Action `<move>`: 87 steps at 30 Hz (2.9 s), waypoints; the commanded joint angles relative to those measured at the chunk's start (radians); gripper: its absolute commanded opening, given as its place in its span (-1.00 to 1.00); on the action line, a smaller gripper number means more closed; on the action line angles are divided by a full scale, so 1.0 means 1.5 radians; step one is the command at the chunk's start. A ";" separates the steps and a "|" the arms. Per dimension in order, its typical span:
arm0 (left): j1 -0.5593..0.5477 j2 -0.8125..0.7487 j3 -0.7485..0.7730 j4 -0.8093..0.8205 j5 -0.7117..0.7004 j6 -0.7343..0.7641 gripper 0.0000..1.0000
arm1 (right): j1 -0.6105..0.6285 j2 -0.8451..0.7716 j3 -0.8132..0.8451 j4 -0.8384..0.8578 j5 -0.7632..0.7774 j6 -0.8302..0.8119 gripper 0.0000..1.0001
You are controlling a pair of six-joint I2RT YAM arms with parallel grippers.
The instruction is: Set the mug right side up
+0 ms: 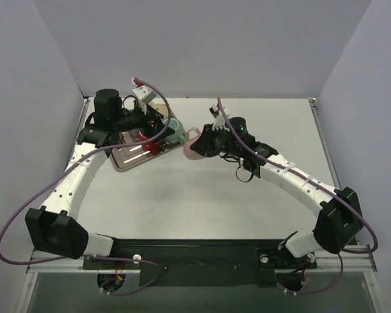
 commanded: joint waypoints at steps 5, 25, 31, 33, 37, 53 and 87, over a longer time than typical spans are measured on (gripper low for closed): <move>-0.044 0.043 -0.023 -0.079 -0.385 0.418 0.83 | -0.118 0.075 0.140 -0.562 0.431 -0.242 -1.00; -0.124 0.303 0.000 -0.113 -0.596 0.977 0.57 | -0.215 0.154 0.119 -0.573 0.440 -0.267 -0.04; -0.138 0.364 0.041 -0.121 -0.599 0.972 0.45 | -0.215 0.090 0.093 -0.575 0.433 -0.266 0.25; -0.140 0.380 0.046 -0.134 -0.611 0.975 0.36 | -0.215 0.072 0.085 -0.576 0.432 -0.267 0.29; -0.135 0.393 0.025 -0.143 -0.646 1.008 0.33 | -0.214 0.036 0.077 -0.586 0.438 -0.269 0.31; -0.126 0.325 -0.047 -0.031 -0.687 1.037 -1.00 | -0.203 -0.066 0.049 -0.579 0.402 -0.271 0.32; -0.100 0.039 0.163 -0.071 0.034 -0.020 -1.00 | 0.077 -0.050 0.017 0.181 -0.018 0.088 -0.07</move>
